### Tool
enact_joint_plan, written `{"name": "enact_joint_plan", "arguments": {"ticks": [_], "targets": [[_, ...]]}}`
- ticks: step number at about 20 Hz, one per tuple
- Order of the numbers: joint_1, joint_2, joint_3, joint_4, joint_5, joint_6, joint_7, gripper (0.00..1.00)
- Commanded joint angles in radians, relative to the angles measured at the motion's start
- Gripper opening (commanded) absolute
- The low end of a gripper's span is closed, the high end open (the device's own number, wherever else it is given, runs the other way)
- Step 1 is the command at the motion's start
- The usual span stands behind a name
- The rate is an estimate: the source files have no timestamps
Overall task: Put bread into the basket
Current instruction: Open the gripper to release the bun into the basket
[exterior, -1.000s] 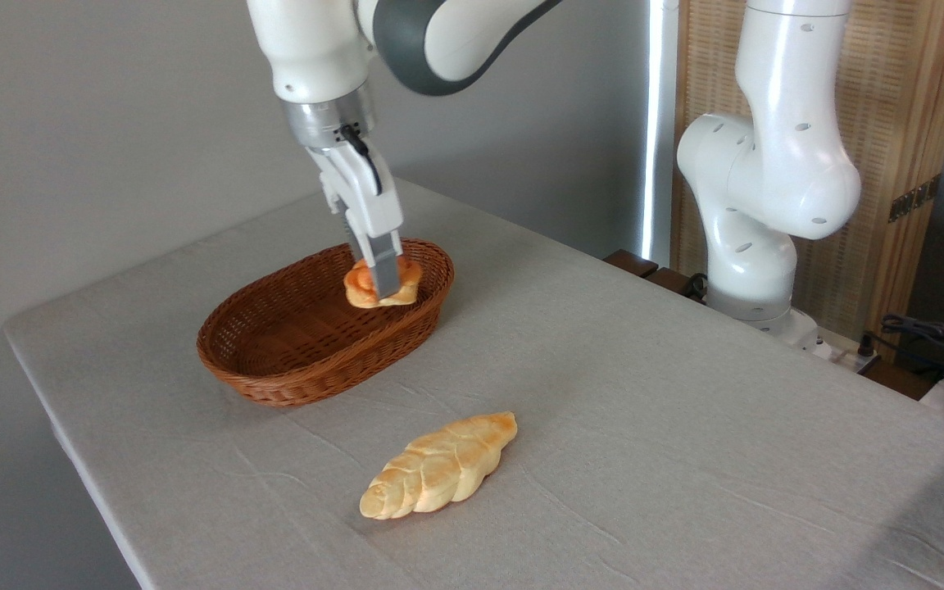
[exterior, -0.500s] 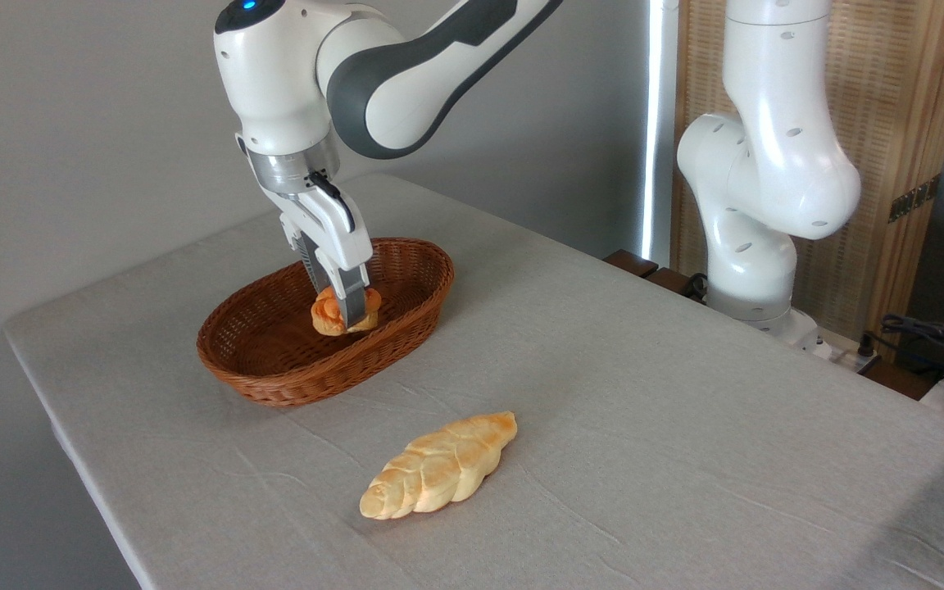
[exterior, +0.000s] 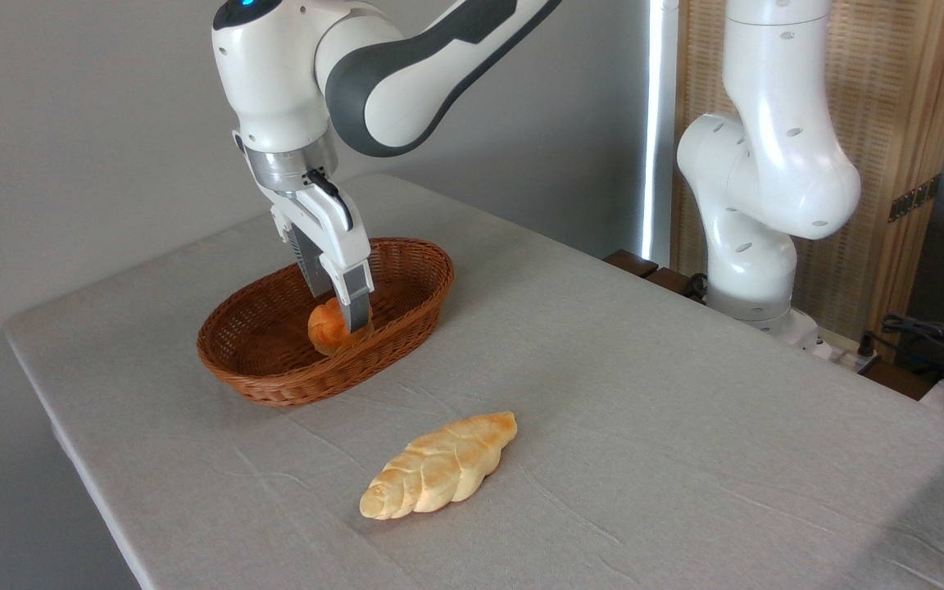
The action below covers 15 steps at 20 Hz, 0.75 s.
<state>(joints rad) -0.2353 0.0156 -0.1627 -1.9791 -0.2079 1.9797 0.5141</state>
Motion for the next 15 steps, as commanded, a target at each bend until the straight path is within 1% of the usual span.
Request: {"name": "enact_joint_plan", "arguments": {"ticks": [1, 3, 4, 5, 7, 8, 9, 11, 13, 15], "targets": [[0.016, -0.019, 0.025, 0.077, -0.005, -0.030, -0.006, 1.00], [0.014, -0.057, 0.103, 0.120, 0.001, -0.074, 0.003, 1.00], [0.014, -0.065, 0.126, 0.137, 0.007, -0.097, 0.010, 1.00], [0.014, -0.068, 0.141, 0.147, 0.034, -0.129, 0.021, 1.00], [0.014, -0.077, 0.161, 0.149, 0.131, -0.191, 0.058, 1.00], [0.016, -0.075, 0.170, 0.146, 0.169, -0.194, 0.096, 1.00], [0.014, -0.071, 0.196, 0.147, 0.189, -0.197, 0.128, 1.00], [0.014, -0.075, 0.229, 0.152, 0.188, -0.196, 0.138, 1.00], [0.014, -0.075, 0.230, 0.152, 0.189, -0.197, 0.139, 1.00], [0.014, -0.077, 0.232, 0.154, 0.189, -0.235, 0.139, 1.00]]}}
